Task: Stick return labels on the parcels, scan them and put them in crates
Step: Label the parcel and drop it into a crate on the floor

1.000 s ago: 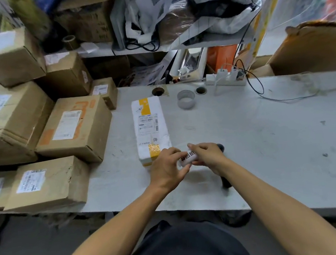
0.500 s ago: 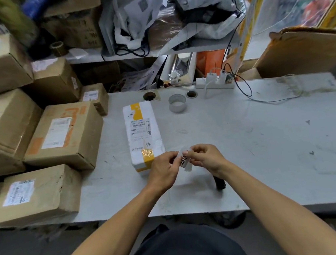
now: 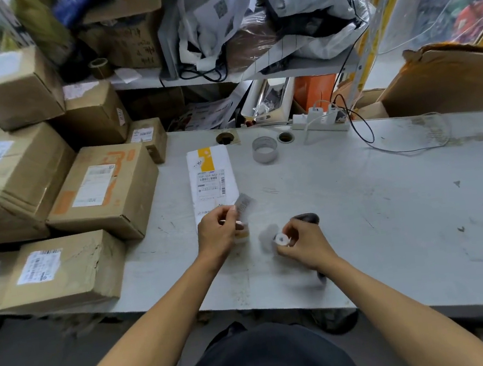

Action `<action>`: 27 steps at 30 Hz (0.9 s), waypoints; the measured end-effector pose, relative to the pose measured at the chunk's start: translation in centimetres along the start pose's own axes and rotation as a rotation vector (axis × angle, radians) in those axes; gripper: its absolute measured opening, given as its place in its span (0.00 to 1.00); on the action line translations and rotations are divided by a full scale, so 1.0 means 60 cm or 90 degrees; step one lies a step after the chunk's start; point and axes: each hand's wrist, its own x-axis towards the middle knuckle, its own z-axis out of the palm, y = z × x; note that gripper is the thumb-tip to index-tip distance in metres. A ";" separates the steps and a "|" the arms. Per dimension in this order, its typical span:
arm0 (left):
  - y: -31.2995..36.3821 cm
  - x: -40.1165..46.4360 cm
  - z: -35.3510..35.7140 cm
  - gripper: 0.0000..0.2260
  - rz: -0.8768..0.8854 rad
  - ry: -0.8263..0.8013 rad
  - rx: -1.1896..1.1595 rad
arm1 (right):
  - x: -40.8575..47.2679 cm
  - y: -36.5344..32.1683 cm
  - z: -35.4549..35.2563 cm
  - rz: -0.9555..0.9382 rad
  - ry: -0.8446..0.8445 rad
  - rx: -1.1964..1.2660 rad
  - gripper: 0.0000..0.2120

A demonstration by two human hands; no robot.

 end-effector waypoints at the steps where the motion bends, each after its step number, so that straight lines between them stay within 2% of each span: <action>1: 0.004 -0.002 -0.002 0.10 -0.016 0.000 -0.033 | -0.002 0.004 0.007 -0.007 -0.010 -0.039 0.10; 4: 0.007 -0.009 -0.006 0.15 -0.033 0.011 -0.037 | -0.006 0.008 0.020 0.001 -0.029 -0.118 0.11; 6: 0.005 -0.009 -0.011 0.19 -0.033 0.014 -0.009 | -0.006 0.002 0.019 -0.042 -0.020 -0.151 0.21; 7: 0.003 -0.009 -0.013 0.21 -0.036 0.007 0.001 | -0.007 -0.008 0.017 -0.069 -0.004 -0.124 0.23; 9: 0.001 -0.008 -0.019 0.24 -0.042 -0.020 -0.004 | -0.007 -0.052 0.006 -0.046 0.043 0.088 0.17; 10: 0.002 -0.008 -0.022 0.26 -0.045 -0.032 -0.016 | -0.001 -0.080 -0.003 0.018 0.024 0.259 0.12; 12: 0.006 -0.007 -0.025 0.28 -0.048 -0.060 -0.037 | 0.016 -0.121 -0.028 0.116 -0.102 0.493 0.13; 15: 0.024 -0.009 -0.031 0.23 -0.030 -0.127 -0.049 | 0.034 -0.157 -0.060 0.088 -0.275 0.493 0.17; 17: 0.034 -0.006 -0.036 0.19 -0.022 -0.169 -0.069 | 0.038 -0.172 -0.066 0.050 -0.302 0.476 0.15; 19: 0.037 0.000 -0.045 0.16 -0.029 -0.182 -0.085 | 0.046 -0.181 -0.064 0.034 -0.273 0.488 0.13; 21: 0.036 0.008 -0.057 0.10 -0.050 -0.154 -0.101 | 0.059 -0.186 -0.057 0.032 -0.219 0.483 0.13; 23: 0.030 0.019 -0.073 0.08 -0.091 -0.089 -0.119 | 0.072 -0.188 -0.037 0.038 -0.142 0.456 0.13; 25: 0.022 0.031 -0.086 0.09 -0.129 -0.014 -0.134 | 0.087 -0.192 -0.010 0.050 -0.070 0.433 0.15; 27: 0.010 0.042 -0.100 0.10 -0.134 0.071 -0.089 | 0.102 -0.197 0.024 0.039 -0.029 0.399 0.17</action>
